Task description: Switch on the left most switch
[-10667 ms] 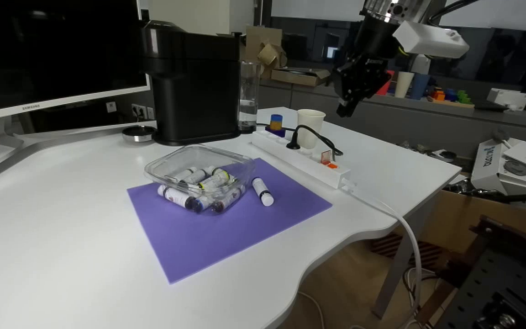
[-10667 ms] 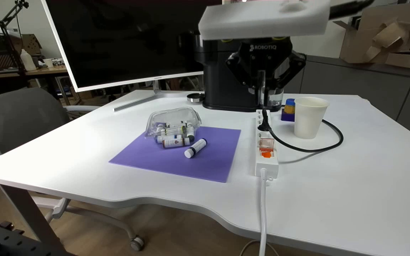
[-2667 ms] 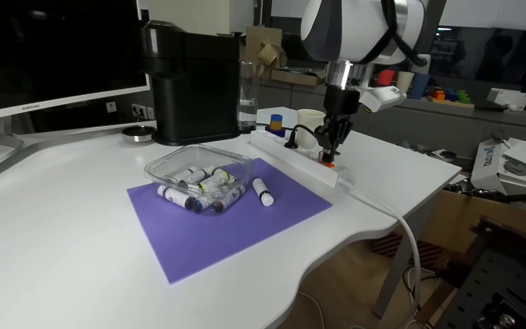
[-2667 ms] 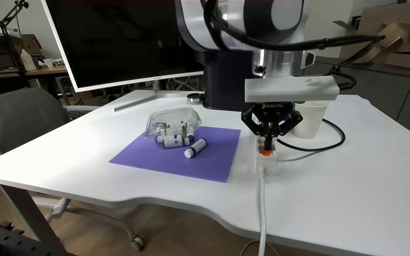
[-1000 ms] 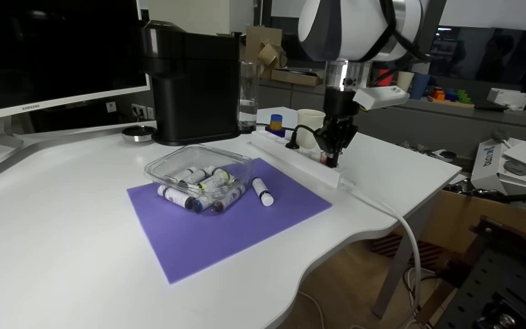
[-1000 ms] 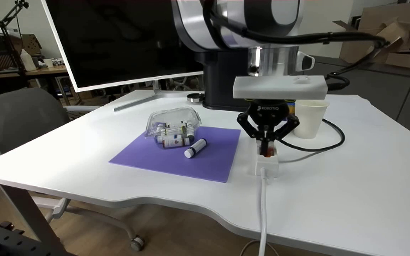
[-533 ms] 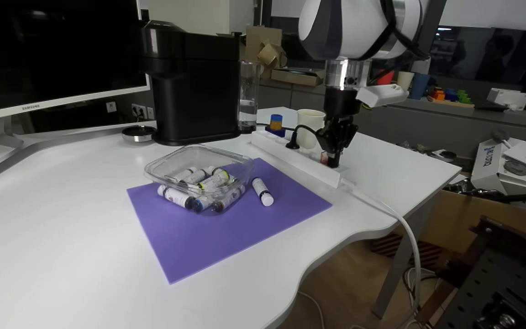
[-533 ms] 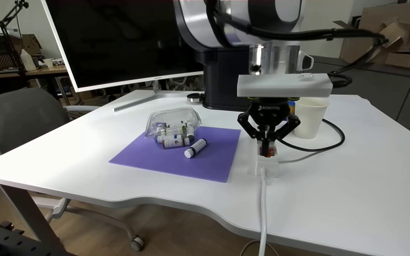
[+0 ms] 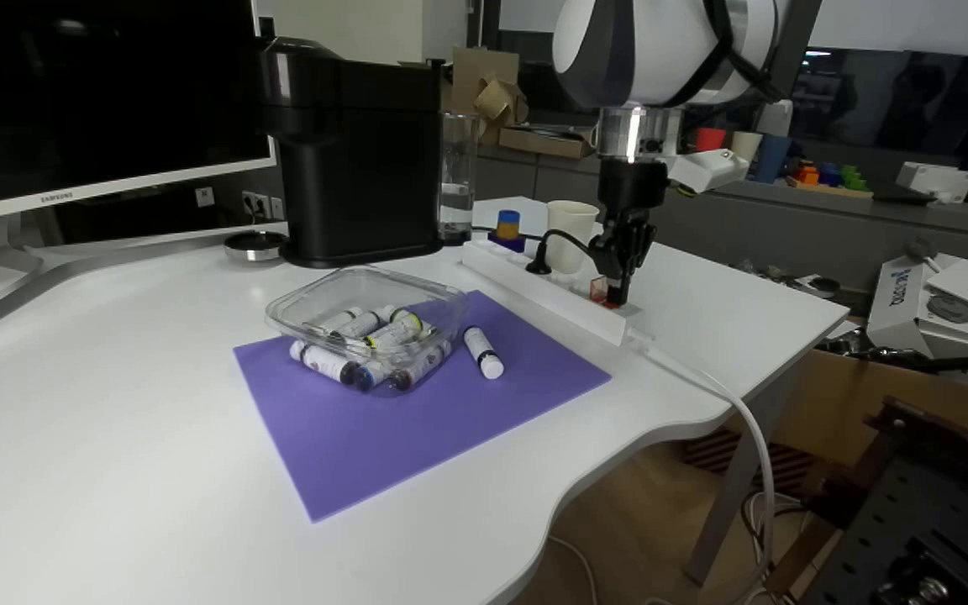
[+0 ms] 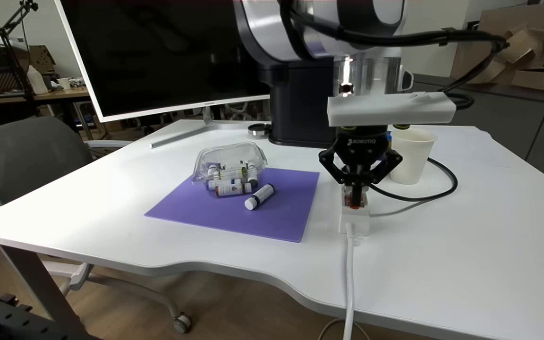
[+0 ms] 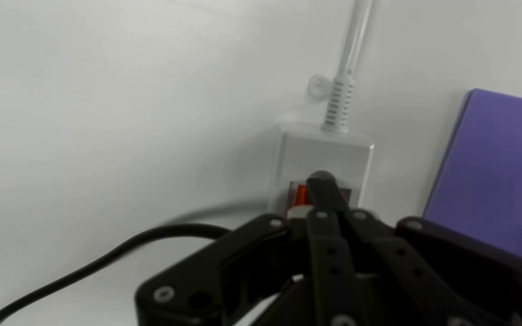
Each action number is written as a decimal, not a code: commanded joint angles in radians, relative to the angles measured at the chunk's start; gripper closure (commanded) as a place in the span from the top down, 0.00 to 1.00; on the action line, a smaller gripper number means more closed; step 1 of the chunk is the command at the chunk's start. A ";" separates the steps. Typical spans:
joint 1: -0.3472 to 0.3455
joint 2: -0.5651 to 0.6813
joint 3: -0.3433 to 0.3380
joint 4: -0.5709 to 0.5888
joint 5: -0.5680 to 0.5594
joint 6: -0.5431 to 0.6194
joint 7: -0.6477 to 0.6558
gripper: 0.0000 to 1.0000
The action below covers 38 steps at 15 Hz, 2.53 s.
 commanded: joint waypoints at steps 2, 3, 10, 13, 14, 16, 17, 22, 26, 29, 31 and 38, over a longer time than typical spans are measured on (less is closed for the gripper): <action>-0.015 0.007 0.005 0.021 -0.004 0.004 -0.052 0.00; -0.016 0.009 0.005 0.022 -0.001 0.004 -0.056 0.00; -0.048 0.027 0.035 0.017 0.029 0.073 -0.102 0.00; -0.072 0.036 0.064 0.014 0.057 0.111 -0.125 0.00; -0.079 0.037 0.072 0.013 0.065 0.114 -0.129 0.00; -0.093 0.037 0.088 0.010 0.093 0.114 -0.137 0.00; -0.100 0.035 0.098 0.008 0.111 0.114 -0.141 0.00; -0.099 0.038 0.102 0.013 0.166 0.088 -0.111 0.00; -0.096 0.071 0.079 0.038 0.189 0.044 -0.070 0.00; -0.098 0.099 0.067 0.063 0.211 0.012 -0.047 0.00; -0.099 0.111 0.060 0.076 0.218 -0.008 -0.035 0.00; -0.109 0.076 0.076 0.077 0.271 -0.060 -0.063 0.00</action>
